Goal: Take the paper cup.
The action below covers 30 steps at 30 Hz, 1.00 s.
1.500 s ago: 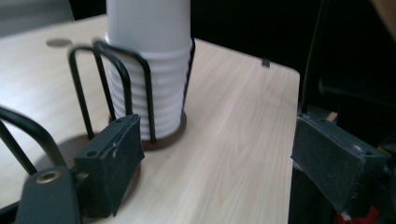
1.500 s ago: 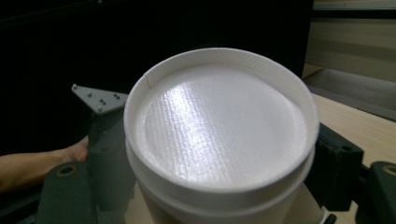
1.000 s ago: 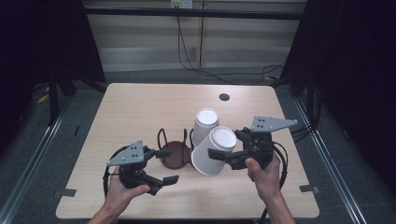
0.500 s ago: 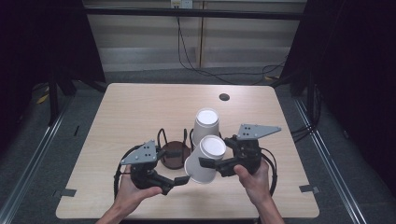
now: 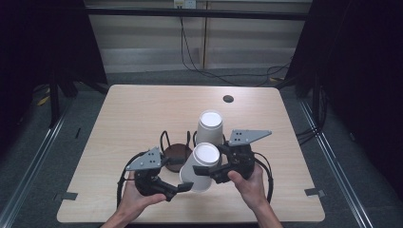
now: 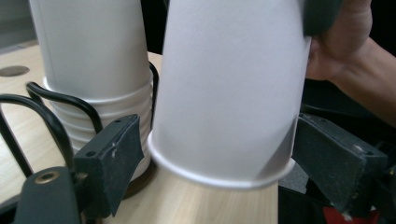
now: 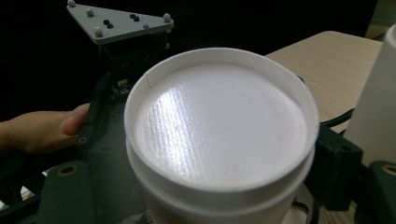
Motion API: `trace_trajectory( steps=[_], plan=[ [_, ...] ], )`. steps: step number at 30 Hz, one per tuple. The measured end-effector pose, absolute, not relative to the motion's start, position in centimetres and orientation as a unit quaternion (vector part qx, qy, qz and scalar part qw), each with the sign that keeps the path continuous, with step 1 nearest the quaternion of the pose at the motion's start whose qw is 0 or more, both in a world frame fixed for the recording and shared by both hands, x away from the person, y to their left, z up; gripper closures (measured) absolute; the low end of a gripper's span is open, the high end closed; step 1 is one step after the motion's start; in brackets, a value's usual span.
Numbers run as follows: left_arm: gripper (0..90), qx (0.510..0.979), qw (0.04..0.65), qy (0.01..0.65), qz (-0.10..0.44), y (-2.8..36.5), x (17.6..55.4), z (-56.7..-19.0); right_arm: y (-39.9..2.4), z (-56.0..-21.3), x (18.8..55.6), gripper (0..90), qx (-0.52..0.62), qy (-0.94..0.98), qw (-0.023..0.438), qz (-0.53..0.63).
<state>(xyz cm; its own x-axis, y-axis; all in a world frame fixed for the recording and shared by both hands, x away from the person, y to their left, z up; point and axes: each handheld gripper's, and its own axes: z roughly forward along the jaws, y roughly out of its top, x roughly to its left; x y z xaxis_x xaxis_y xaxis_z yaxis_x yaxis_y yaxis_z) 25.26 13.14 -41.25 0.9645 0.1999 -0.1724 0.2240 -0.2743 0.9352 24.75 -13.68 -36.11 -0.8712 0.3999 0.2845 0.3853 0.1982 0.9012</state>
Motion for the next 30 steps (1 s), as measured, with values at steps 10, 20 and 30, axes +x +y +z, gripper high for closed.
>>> trace_trajectory(
  steps=[10, 20, 30],
  plan=[
    [9.7, 0.803, 0.583, 0.122, -0.007, 12.4, 25.1, -41.9, -11.9, -36.9, 25.0, 24.1, 0.244, 0.781, -0.011, 0.574],
    [6.6, 0.807, 0.577, 0.126, -0.018, 11.8, 25.4, -42.7, -11.4, -37.2, 25.0, 24.1, 0.243, 0.782, -0.017, 0.574],
    [8.1, 0.812, 0.568, 0.128, -0.029, 11.4, 25.3, -43.1, -11.0, -37.2, 25.1, 24.1, 0.238, 0.781, -0.026, 0.577]
  ],
)
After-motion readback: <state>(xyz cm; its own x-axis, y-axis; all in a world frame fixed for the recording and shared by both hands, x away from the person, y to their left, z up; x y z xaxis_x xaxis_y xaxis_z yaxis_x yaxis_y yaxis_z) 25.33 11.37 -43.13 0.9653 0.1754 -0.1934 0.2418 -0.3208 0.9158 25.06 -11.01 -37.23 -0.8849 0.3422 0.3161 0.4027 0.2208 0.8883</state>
